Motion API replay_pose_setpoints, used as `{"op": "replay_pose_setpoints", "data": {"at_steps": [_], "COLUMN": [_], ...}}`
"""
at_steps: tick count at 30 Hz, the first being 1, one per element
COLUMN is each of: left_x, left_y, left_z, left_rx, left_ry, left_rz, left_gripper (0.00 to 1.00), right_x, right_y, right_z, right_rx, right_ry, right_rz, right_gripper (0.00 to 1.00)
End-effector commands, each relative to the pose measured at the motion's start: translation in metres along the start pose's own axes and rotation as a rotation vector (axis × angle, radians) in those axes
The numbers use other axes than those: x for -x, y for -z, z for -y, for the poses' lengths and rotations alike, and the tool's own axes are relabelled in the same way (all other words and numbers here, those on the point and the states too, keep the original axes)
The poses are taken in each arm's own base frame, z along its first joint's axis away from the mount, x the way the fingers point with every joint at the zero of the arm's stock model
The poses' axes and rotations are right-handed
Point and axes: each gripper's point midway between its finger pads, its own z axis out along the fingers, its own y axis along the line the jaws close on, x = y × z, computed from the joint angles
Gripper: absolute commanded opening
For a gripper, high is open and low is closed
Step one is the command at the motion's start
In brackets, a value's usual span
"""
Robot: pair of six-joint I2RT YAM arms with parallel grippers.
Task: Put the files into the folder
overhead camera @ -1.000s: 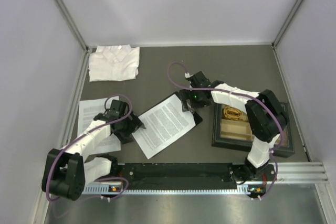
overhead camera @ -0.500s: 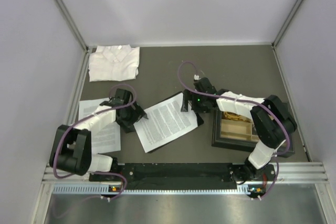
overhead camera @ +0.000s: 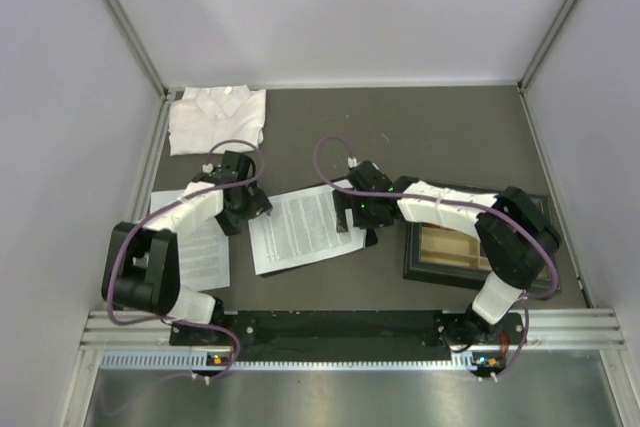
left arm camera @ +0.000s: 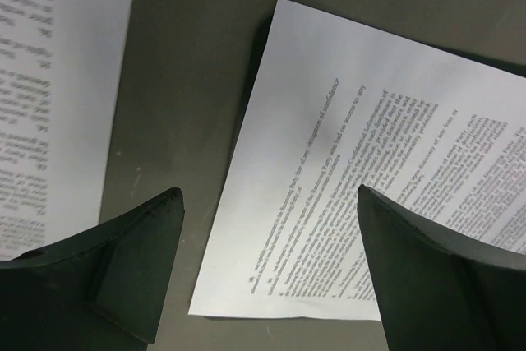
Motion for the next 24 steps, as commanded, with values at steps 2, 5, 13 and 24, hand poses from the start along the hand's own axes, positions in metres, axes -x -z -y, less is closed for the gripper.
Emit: {"op": "replay_pose_setpoints", "data": {"at_steps": [2,5,13,24], "left_x": [0.007,-0.005,-0.009,-0.007], "left_y": [0.047,0.060,0.083,0.107], "left_z": [-0.011,0.000,0.015,0.032], "left_rx": [-0.044,-0.151,-0.271,-0.399], "left_ry": [-0.037,-0.040,-0.051,-0.028], "left_rz": [0.097,0.076,0.073,0.104], "left_gripper": [0.90,0.90,0.90,0.90], "right_x": [0.004,-0.001,-0.002,-0.001], "right_y": [0.029,0.027,0.011,0.012], "right_z": [0.000,-0.008,-0.020,-0.072], "right_rx": [-0.034,0.016,0.058,0.208], "right_ry": [0.080,0.070,0.065,0.085], "right_rz": [0.053,0.044,0.020,-0.015], "right_gripper": [0.99,0.98,0.97,0.96]}}
